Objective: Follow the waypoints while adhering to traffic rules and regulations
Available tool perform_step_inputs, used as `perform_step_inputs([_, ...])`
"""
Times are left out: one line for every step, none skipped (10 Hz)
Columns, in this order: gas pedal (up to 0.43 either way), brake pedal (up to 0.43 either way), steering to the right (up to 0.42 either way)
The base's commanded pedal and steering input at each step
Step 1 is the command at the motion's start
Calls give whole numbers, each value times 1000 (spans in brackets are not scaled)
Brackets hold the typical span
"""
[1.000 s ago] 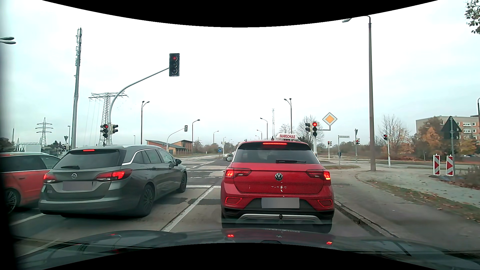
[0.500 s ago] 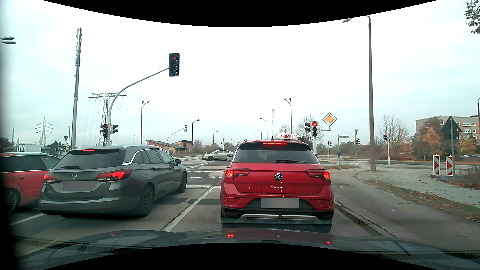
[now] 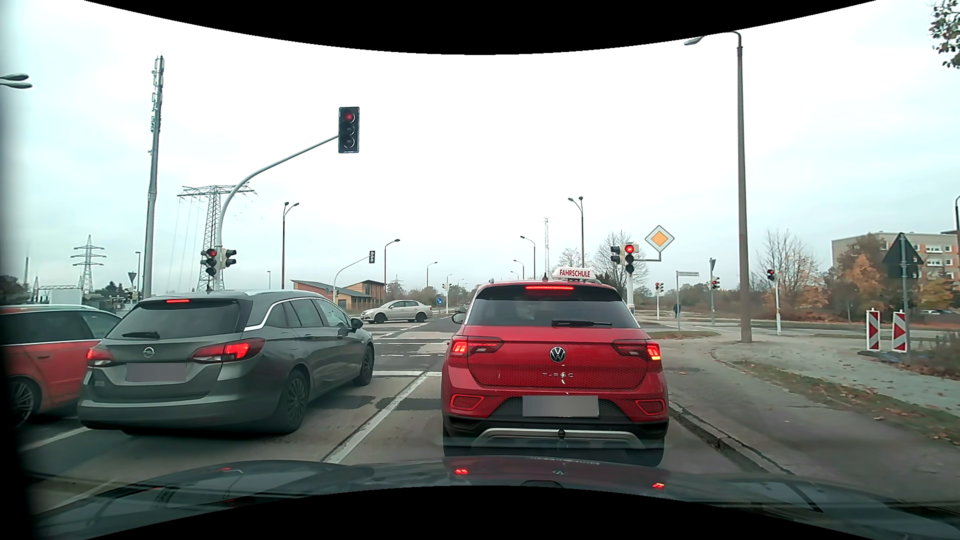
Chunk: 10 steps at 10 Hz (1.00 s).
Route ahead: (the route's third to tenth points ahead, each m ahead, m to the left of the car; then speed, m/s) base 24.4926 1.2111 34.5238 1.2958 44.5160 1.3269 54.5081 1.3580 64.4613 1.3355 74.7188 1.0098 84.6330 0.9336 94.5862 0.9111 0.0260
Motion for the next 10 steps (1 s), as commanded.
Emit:
perform_step_inputs([0, 360, -5])
perform_step_inputs([0, 354, -5])
perform_step_inputs([0, 360, -6])
perform_step_inputs([0, 354, -6])
perform_step_inputs([0, 360, -5])
perform_step_inputs([0, 360, -6])
perform_step_inputs([0, 354, -5])
perform_step_inputs([0, 354, -5])
perform_step_inputs([0, 354, -5])
perform_step_inputs([0, 354, -5])
